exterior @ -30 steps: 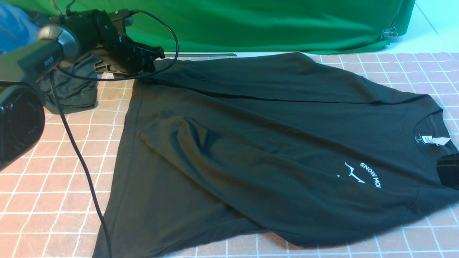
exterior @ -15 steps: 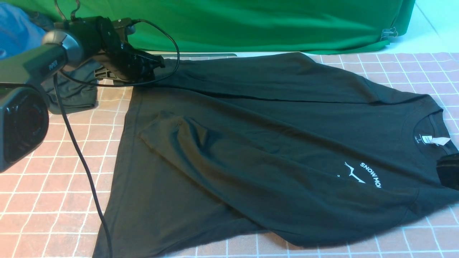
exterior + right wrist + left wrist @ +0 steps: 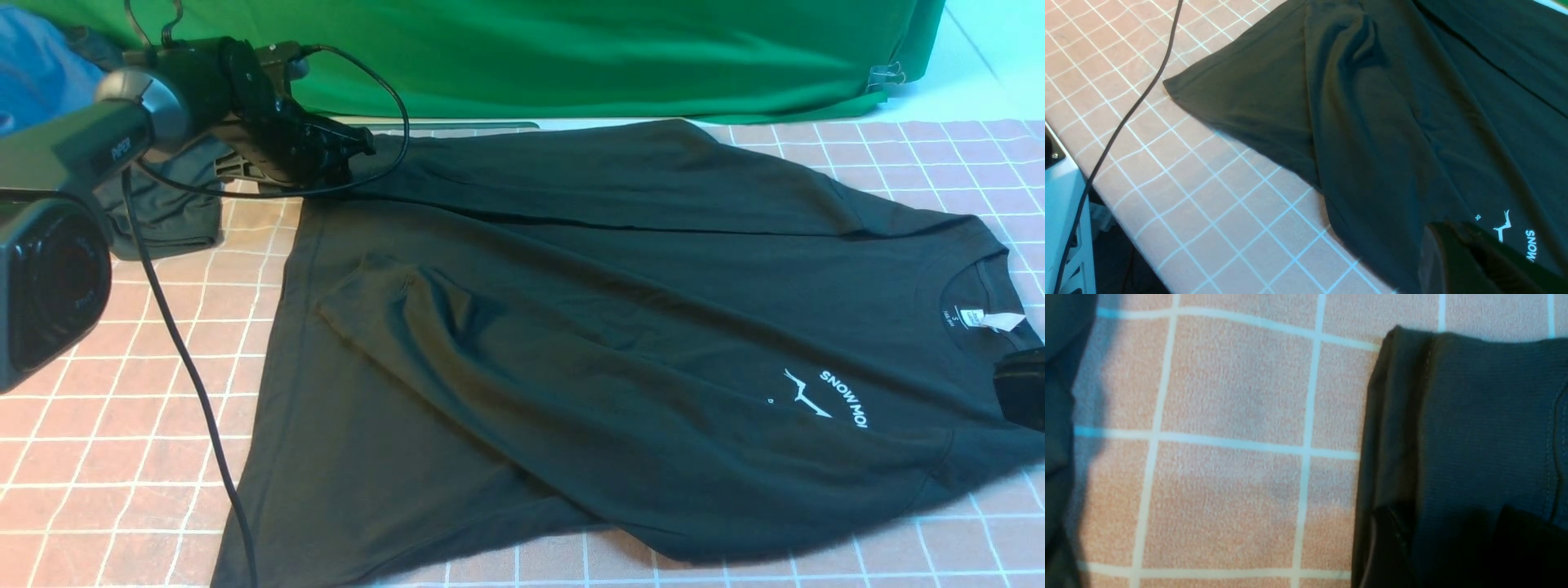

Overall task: Fold a long-sleeved shirt over a pink coffee tablecloth.
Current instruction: 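Grab the top left corner of the dark shirt with the left gripper, then fold the left side of the dark shirt inward over its body with the left gripper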

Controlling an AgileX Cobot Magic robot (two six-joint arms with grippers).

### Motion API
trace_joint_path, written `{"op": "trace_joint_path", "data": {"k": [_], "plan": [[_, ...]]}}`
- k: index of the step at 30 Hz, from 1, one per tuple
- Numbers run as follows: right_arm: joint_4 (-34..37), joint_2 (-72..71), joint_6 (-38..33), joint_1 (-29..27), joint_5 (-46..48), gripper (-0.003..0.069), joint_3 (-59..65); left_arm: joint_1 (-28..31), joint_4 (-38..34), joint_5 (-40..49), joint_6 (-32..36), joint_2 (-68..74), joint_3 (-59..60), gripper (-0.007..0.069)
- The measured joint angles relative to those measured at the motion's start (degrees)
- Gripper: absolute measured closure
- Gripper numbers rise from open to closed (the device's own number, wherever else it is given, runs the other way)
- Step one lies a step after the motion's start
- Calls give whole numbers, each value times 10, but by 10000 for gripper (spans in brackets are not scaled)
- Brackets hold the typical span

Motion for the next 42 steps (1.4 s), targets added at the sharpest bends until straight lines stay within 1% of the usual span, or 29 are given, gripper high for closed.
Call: {"op": "trace_joint_path", "data": {"k": [3,6,8,11,15,19,27,31,33,35,42], "plan": [[0,0,0,0,0,623,0,0,0,0,0,0,0,399],[0,0,1,0,0,623,0,0,1,1,0,0,0,531],[0,0,1,0,0,623,0,0,1,1,0,0,0,587],[0,0,1,0,0,623,0,0,3,2,0,-3,0,595],[0,0,1,0,0,623,1,0,38,2,3,-20,0,595],[0,0,1,0,0,623,2,0,53,-8,3,-35,0,594],[0,0,1,0,0,623,3,0,44,-9,3,-43,0,594],[0,0,1,0,0,623,3,0,36,33,-2,-55,0,594],[0,0,1,0,-1,623,3,0,37,70,-15,-70,0,594],[0,0,1,0,-1,623,3,0,38,85,-21,-78,0,594],[1,0,-5,0,-4,623,3,0,10,203,-34,-153,0,594]]}}
